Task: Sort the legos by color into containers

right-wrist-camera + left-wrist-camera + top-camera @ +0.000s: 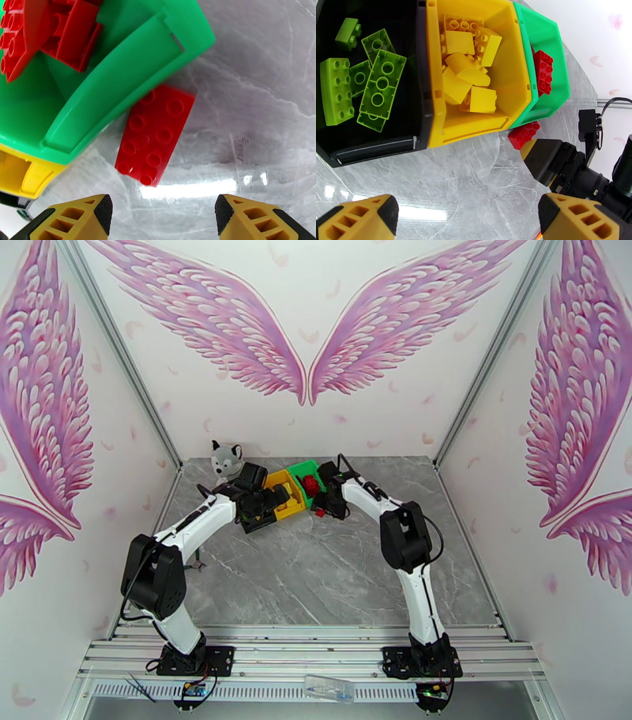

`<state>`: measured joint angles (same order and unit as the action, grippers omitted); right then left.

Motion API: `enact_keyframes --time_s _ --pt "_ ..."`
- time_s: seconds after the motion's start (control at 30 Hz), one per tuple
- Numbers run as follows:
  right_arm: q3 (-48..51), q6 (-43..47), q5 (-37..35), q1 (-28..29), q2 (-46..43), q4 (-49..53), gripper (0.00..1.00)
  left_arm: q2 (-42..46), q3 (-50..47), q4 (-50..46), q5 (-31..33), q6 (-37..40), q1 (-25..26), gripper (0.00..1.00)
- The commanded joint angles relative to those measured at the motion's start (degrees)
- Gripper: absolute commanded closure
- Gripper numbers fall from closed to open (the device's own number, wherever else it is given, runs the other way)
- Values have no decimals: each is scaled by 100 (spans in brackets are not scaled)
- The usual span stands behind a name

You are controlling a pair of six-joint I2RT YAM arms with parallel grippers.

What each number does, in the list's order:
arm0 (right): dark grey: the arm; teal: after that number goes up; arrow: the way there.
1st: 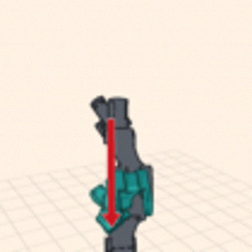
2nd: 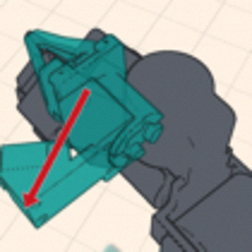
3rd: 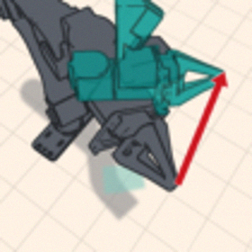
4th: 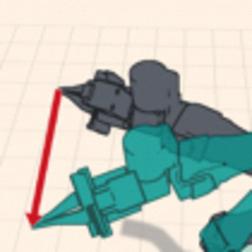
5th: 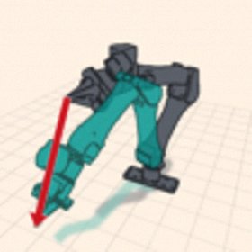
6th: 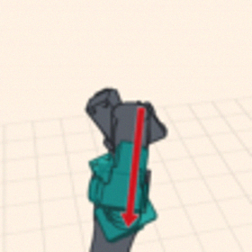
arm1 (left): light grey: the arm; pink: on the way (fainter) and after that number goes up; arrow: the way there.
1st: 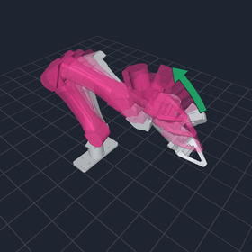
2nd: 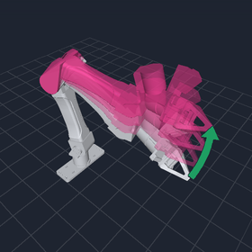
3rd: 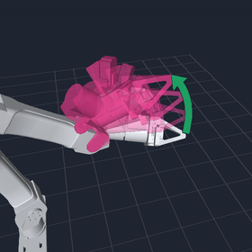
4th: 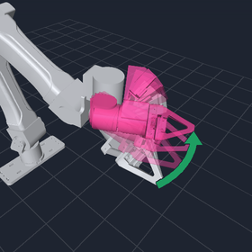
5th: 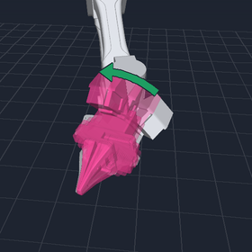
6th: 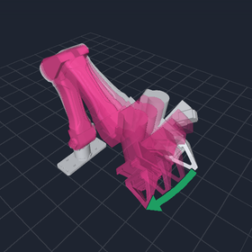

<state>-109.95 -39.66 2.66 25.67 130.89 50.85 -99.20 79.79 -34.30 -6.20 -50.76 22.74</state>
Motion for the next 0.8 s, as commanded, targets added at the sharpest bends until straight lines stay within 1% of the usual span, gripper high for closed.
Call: enact_keyframes --time_s 0.0,0.23,0.53,0.77 --pt "-174 -147 -266 34 154 25 24 226 54 -166 -10 92 -62 1" --pt "-229 -242 -140 34 287 -224 21 182 159 -258 -62 145 -86 1" --pt "-502 -262 -104 34 497 -203 19 155 229 -317 -56 172 -116 1" --pt "-919 -310 -235 34 802 168 19 173 243 -345 -43 152 -112 2"
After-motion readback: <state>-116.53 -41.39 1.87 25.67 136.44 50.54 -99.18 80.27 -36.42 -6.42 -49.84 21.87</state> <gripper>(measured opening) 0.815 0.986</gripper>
